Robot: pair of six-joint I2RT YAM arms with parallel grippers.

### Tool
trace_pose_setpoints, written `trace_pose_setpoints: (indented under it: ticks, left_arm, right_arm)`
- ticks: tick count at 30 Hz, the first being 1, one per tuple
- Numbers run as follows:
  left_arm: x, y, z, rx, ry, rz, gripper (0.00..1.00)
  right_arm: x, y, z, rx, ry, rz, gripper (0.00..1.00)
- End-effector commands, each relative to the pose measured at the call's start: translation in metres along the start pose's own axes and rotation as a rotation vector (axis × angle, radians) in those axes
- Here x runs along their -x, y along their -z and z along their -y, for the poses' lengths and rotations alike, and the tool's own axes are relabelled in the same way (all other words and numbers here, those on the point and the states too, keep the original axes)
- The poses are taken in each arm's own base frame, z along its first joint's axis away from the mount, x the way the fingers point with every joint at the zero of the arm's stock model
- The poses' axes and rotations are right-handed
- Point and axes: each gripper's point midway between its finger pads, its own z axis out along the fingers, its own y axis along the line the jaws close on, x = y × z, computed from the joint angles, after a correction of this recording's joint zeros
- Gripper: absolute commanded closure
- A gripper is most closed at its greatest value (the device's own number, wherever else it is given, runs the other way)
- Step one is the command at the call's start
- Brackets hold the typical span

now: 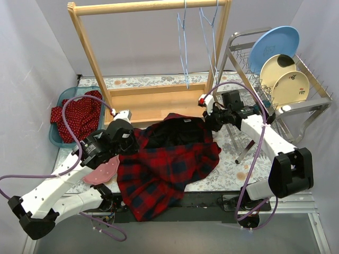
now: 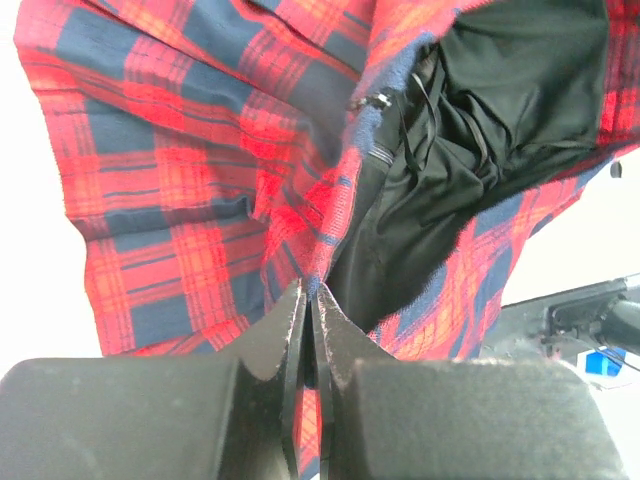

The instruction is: Place the skirt on the hanger

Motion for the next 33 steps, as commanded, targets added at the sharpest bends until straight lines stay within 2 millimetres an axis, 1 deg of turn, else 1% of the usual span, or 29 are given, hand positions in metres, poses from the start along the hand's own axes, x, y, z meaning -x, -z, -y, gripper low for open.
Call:
trace_pose_setpoints:
  ticks: [1,4,5,6,7,8,9,10,11,12,13,14,15,16,17,18,20,21,23,24,25,27,28,29,30,31,32,33]
  left_arm:
    - [0.024,0.02,-0.011,0.047,0.02,0.099,1.0]
    - [0.041,0.034,-0.013,0.054,0.023,0.172,1.0]
    - [0.054,0.044,-0.009,0.029,0.01,0.218,1.0]
    - [0.062,0.051,-0.006,0.012,0.0,0.25,1.0]
    - [0.07,0.058,-0.003,-0.005,-0.007,0.284,1.0]
    - [0.082,0.066,-0.001,-0.021,-0.027,0.333,1.0]
    - [0.096,0.082,0.002,-0.041,-0.015,0.393,1.0]
    - [0.105,0.091,0.004,-0.054,-0.015,0.429,1.0]
    - [0.115,0.101,0.006,-0.069,-0.029,0.471,1.0]
    - [0.125,0.116,0.007,-0.087,-0.02,0.521,1.0]
    - [0.132,0.126,0.008,-0.101,-0.017,0.554,1.0]
    - [0.141,0.136,0.011,-0.124,-0.006,0.601,1.0]
    - [0.147,0.145,0.011,-0.132,-0.017,0.637,1.0]
    - [0.153,0.16,0.01,-0.156,-0.008,0.682,1.0]
    - [0.161,0.171,0.013,-0.182,-0.001,0.728,1.0]
    - [0.166,0.179,0.013,-0.193,-0.011,0.757,1.0]
    - [0.175,0.206,0.018,-0.26,-0.004,0.832,1.0]
    - [0.177,0.213,0.018,-0.277,-0.002,0.852,1.0]
    - [0.178,0.224,0.018,-0.308,0.001,0.881,1.0]
    - [0.177,0.225,0.018,-0.311,0.004,0.882,1.0]
    - [0.176,0.223,0.018,-0.313,0.01,0.872,1.0]
    - [0.166,0.21,0.015,-0.3,0.011,0.842,1.0]
    - [0.162,0.206,0.014,-0.304,0.018,0.829,1.0]
    - [0.153,0.192,0.011,-0.296,0.022,0.803,1.0]
    - [0.148,0.185,0.01,-0.294,0.031,0.789,1.0]
    - [0.144,0.177,0.009,-0.294,0.037,0.777,1.0]
    - [0.138,0.167,0.01,-0.296,0.065,0.756,1.0]
    - [0.125,0.143,0.006,-0.268,0.064,0.714,1.0]
  right_arm:
    - [0.015,0.021,-0.005,-0.021,0.042,0.033,0.99]
    - [0.041,0.058,-0.005,-0.105,0.104,0.097,0.99]
    - [0.052,0.076,-0.007,-0.141,0.132,0.128,0.99]
    - [0.058,0.087,-0.009,-0.153,0.146,0.141,0.99]
    - [0.076,0.105,-0.01,-0.182,0.178,0.182,0.99]
    - [0.081,0.121,-0.017,-0.196,0.188,0.197,0.99]
    - [0.089,0.134,-0.02,-0.212,0.204,0.221,0.99]
    - [0.097,0.145,-0.022,-0.229,0.219,0.243,0.99]
    - [0.108,0.167,-0.027,-0.265,0.239,0.278,0.99]
    - [0.115,0.178,-0.029,-0.283,0.25,0.297,0.99]
    - [0.121,0.192,-0.034,-0.307,0.266,0.323,0.99]
    - [0.133,0.213,-0.037,-0.344,0.284,0.358,0.99]
    - [0.139,0.224,-0.039,-0.364,0.293,0.378,0.99]
    - [0.145,0.236,-0.042,-0.382,0.304,0.401,0.99]
    - [0.151,0.247,-0.046,-0.395,0.316,0.422,0.99]
    - [0.16,0.265,-0.053,-0.412,0.331,0.456,0.99]
    - [0.165,0.277,-0.062,-0.41,0.344,0.484,0.99]
    - [0.167,0.284,-0.065,-0.413,0.35,0.498,0.99]
    - [0.165,0.288,-0.069,-0.418,0.354,0.508,0.99]
    - [0.159,0.283,-0.068,-0.416,0.345,0.495,0.99]
    - [0.156,0.282,-0.068,-0.419,0.345,0.495,0.99]
    - [0.149,0.276,-0.069,-0.411,0.34,0.483,0.99]
    - [0.141,0.269,-0.068,-0.402,0.332,0.466,0.99]
    - [0.138,0.266,-0.068,-0.4,0.326,0.46,0.99]
    - [0.134,0.26,-0.067,-0.392,0.322,0.448,0.99]
    - [0.124,0.247,-0.063,-0.378,0.304,0.418,0.99]
    - [0.119,0.238,-0.058,-0.38,0.297,0.403,0.99]
    - [0.113,0.228,-0.053,-0.376,0.284,0.381,0.99]
